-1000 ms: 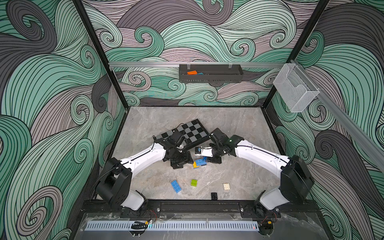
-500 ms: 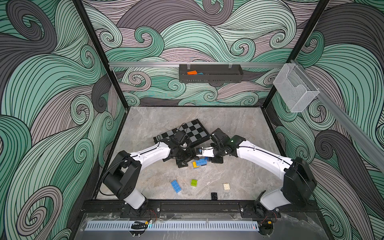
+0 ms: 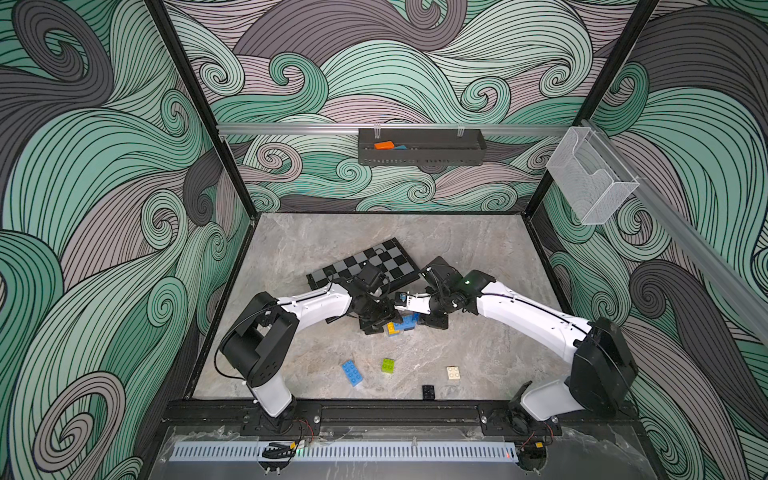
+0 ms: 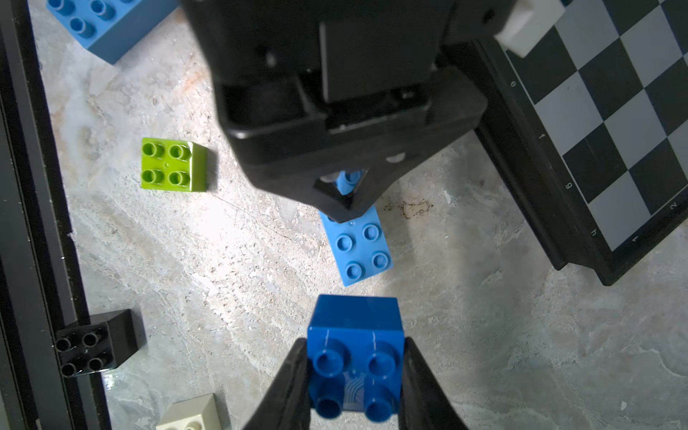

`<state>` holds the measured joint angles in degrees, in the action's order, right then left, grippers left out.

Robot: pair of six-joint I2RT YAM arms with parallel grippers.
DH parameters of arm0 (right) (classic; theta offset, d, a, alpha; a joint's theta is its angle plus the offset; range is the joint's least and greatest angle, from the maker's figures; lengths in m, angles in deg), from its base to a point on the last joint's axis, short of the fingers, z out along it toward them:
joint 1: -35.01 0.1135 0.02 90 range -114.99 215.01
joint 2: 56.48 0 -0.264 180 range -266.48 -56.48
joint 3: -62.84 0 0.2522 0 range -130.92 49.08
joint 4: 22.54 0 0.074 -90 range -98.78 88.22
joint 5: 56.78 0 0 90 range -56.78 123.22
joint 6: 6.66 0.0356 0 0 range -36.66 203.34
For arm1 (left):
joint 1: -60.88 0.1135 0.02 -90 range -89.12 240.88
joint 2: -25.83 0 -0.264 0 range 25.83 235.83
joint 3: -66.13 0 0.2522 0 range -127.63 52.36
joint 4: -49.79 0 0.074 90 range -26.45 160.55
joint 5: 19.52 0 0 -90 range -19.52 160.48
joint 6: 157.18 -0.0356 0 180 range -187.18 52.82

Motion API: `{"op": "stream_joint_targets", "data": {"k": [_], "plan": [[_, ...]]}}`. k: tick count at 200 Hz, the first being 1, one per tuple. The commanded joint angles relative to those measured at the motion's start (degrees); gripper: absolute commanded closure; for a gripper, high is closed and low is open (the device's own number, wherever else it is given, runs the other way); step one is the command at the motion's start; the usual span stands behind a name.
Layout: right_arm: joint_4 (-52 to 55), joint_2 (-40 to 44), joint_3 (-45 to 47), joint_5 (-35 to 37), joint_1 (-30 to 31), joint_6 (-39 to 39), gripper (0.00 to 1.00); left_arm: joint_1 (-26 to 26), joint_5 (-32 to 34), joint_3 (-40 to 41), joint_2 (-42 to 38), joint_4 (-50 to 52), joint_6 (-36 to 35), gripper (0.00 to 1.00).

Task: Assemble a giraffe with lego
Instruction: Adjust the lego brick at the center of the board.

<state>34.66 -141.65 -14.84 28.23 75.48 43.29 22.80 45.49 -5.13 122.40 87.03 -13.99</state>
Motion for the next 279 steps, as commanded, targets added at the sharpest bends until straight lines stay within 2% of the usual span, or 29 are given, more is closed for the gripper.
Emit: {"op": "stream_joint_targets", "data": {"k": [1, 32, 89, 129, 168, 187, 219, 255, 279], "plan": [[1.66, 2.23, -1.21, 0.15, -0.21, 2.51, 0.83, -0.5, 3.04, -0.95, 2.03, 2.94, -2.42, 0.33], [2.19, 4.14, -0.62, 0.25, -0.21, 3.31, 0.83, -0.5, 1.56, -3.52, 4.57, 5.25, -8.15, 0.34], [3.06, 9.61, 1.7, -0.3, -0.26, 7.29, 0.82, 0.18, -1.62, -11.06, 12.34, 12.9, -25.08, 0.34], [3.95, 11.47, 3.93, 0.26, -0.12, 6.75, 0.82, 1.11, -2.96, -12.81, 13.51, 13.68, -31.95, 0.33], [3.81, 7.94, 3.12, 1.95, -0.11, 4.11, 0.83, 3.2, -6.24, -14.19, 12.37, 12.55, -33.86, 0.31], [2.76, 6.77, 2.47, 2.94, -0.05, 3.77, 0.83, 4.11, -8.07, -15.22, 11.55, 12.53, -34.52, 0.27], [1.15, 5.45, 2.24, 4.27, -0.02, 1.51, 0.83, 5.14, -8.39, -15.77, 9.51, 13.47, -34.82, 0.24], [-0.63, 2.7, 0.11, 1.16, 0.12, -0.51, 0.83, 6.78, -7.86, -13.14, 4.93, 13.63, -32.05, 0.23], [-0.15, -0.92, -1.61, 0.49, 0.41, -2.41, 0.83, 7.92, -6.96, -9.41, -0.86, 13.46, -29.02, 0.23]]}}
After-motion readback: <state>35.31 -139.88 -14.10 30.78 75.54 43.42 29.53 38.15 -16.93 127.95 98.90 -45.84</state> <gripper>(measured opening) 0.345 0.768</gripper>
